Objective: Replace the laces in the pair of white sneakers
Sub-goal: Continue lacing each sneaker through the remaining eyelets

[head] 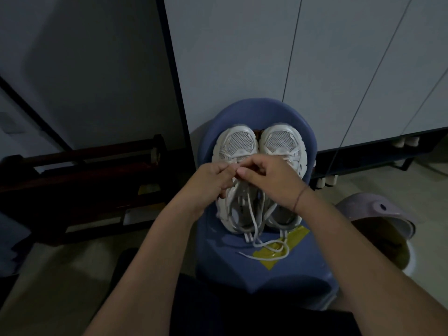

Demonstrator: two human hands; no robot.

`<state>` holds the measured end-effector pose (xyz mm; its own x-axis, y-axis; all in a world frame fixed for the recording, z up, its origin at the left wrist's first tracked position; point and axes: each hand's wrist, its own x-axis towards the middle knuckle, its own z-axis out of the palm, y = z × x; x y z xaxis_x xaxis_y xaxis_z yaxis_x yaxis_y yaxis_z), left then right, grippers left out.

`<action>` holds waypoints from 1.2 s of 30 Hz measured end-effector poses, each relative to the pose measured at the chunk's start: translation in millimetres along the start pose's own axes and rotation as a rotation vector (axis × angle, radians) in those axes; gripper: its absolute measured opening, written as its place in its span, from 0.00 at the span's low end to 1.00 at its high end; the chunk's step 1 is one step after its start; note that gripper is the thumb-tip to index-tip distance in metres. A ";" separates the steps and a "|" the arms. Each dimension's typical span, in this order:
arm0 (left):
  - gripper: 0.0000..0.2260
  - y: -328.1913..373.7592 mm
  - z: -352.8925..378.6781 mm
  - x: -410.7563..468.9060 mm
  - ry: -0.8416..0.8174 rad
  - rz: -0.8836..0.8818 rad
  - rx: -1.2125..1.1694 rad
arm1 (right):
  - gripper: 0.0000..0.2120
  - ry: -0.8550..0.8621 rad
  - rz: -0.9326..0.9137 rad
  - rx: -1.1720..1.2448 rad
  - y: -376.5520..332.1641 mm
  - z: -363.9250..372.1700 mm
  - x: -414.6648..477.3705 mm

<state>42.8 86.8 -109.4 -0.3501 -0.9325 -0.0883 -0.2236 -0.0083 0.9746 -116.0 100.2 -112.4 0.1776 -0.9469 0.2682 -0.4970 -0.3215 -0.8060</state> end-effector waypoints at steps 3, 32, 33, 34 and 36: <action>0.15 0.8 -1.5 0.0 -0.013 -0.002 0.001 | 0.06 0.225 0.086 -0.085 18.1 -13.9 5.7; 0.10 -16.7 -8.8 23.4 0.161 -0.130 -0.361 | 0.13 0.121 0.285 -0.347 17.8 20.5 5.5; 0.09 -20.3 -8.5 27.9 0.226 -0.130 -0.352 | 0.12 0.014 0.305 -0.387 17.3 25.8 4.7; 0.07 -24.0 -8.2 32.3 0.301 -0.129 -0.336 | 0.11 -0.061 0.331 -0.370 20.0 31.9 5.6; 0.05 -31.7 -7.1 39.6 0.422 -0.130 -0.339 | 0.09 -0.097 0.400 -0.180 25.9 44.0 8.4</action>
<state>42.5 47.6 -142.3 0.0712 -0.9792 -0.1902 0.0888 -0.1837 0.9790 -90.0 84.3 -154.3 0.0157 -0.9945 -0.1036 -0.6807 0.0653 -0.7296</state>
